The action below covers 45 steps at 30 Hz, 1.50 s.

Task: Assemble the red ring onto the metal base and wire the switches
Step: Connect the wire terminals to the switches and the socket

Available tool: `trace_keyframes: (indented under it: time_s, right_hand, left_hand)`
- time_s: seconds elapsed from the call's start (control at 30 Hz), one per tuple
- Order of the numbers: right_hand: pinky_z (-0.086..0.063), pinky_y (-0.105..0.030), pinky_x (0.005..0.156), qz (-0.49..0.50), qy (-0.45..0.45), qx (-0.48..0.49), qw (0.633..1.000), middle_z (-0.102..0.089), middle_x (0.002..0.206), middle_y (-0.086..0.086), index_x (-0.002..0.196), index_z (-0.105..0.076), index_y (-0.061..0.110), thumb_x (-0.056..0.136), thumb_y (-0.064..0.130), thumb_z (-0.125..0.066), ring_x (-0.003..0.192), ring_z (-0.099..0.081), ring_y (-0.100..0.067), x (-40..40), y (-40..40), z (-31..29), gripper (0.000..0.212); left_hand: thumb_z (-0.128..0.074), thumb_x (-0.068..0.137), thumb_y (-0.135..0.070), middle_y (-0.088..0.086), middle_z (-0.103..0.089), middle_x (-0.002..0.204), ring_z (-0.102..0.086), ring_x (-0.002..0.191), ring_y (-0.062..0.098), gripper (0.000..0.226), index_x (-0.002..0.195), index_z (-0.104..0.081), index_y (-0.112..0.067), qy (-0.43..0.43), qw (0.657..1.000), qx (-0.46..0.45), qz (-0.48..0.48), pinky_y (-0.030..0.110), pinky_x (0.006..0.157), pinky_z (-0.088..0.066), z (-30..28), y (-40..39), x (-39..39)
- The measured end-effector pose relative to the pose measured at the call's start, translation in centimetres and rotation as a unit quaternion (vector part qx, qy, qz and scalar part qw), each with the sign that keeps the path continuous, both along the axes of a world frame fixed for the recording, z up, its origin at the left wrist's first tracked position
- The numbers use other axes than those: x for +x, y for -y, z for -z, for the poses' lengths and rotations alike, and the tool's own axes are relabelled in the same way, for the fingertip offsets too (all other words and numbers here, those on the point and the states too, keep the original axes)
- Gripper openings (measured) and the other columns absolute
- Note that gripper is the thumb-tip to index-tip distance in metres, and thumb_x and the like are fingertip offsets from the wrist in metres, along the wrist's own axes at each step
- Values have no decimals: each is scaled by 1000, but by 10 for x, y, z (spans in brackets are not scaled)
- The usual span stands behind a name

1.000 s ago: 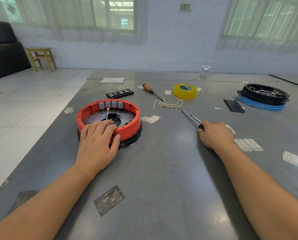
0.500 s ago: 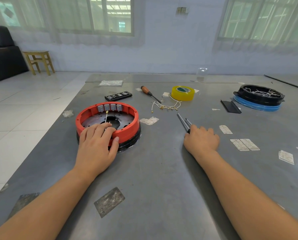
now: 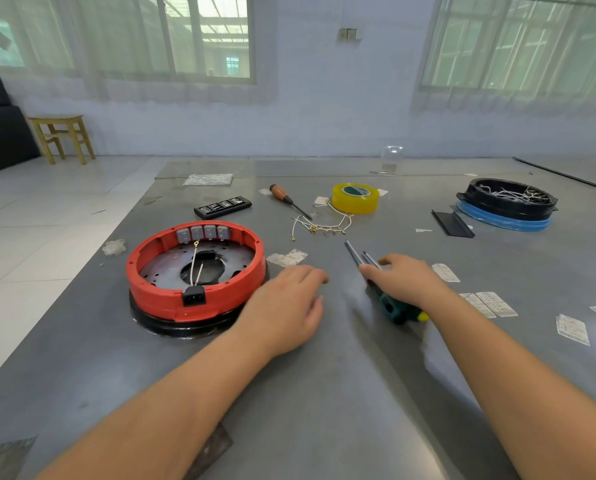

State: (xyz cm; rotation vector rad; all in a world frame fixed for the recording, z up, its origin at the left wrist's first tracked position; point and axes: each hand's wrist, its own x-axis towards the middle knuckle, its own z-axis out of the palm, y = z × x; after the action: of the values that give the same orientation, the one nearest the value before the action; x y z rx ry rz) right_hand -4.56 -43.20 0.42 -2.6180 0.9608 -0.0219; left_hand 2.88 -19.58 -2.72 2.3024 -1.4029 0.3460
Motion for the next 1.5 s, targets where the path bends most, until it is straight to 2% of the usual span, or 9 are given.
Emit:
trace_keyframes:
  time_s: [0.1,0.27,0.43,0.53,0.77,1.07,1.27,1.4,1.5]
  right_hand:
    - [-55,-37,80,0,-1,43,999,-66,118,-5,123,-65,22,98,63,-48,100,-61,-24,13,20,-9,50]
    - [-54,-27,62,69,65,207,974,-68,103,-9,119,-61,7,101,36,-60,84,-64,-20,46,53,-6,34]
    - [-56,-30,89,69,148,269,949,-64,90,-9,117,-66,-4,98,17,-68,76,-57,-15,103,82,9,28]
    - [-53,-23,79,70,172,287,940,-60,84,-6,104,-65,4,97,16,-70,71,-53,-12,141,93,10,14]
    - [-45,-23,59,97,91,202,970,-57,74,-6,85,-57,12,97,28,-66,60,-51,-15,204,104,9,22]
    - [-58,-31,77,96,58,78,991,-71,82,-7,83,-69,12,90,23,-60,70,-65,-24,222,91,13,16]
    - [-32,-9,33,145,107,243,953,-55,71,-5,82,-54,12,102,14,-44,52,-48,-14,212,89,3,23]
    - [-40,-24,50,155,141,347,914,-63,78,-2,84,-57,14,103,15,-45,59,-57,-12,193,90,-5,22]
    - [-43,-19,48,155,181,426,873,-62,74,-2,86,-61,11,104,14,-48,56,-58,-8,177,94,-11,22]
  left_hand:
    - [-49,107,-28,3,-49,152,-41,143,22,41,147,-49,-18,-113,993,31,-32,37,112,-40,5,44,12]
    - [-46,108,-36,4,-54,148,-46,138,25,42,144,-54,-18,-98,988,70,-100,38,114,-37,22,80,36]
    - [-40,105,-49,-7,-51,150,-40,144,18,44,143,-54,-32,-72,987,65,-126,41,121,-28,36,87,52]
    - [-40,104,-54,-12,-49,151,-37,146,15,44,143,-53,-37,-74,987,56,-128,42,123,-25,40,86,56]
    - [-38,104,-56,-14,-42,157,-28,152,12,45,143,-50,-40,-81,987,53,-132,40,125,-20,42,86,57]
    - [-37,103,-57,-15,-40,158,-26,153,11,46,145,-49,-41,-84,987,44,-133,40,126,-18,42,86,55]
    - [-38,104,-57,-14,-40,159,-27,153,12,45,145,-50,-41,-90,986,39,-131,41,126,-18,41,85,56]
    - [-39,104,-57,-14,-40,159,-28,153,12,46,146,-49,-41,-95,987,42,-126,42,126,-18,41,84,57]
    - [-40,105,-56,-13,-42,158,-29,152,13,46,147,-49,-40,-97,987,44,-121,41,126,-19,39,83,57]
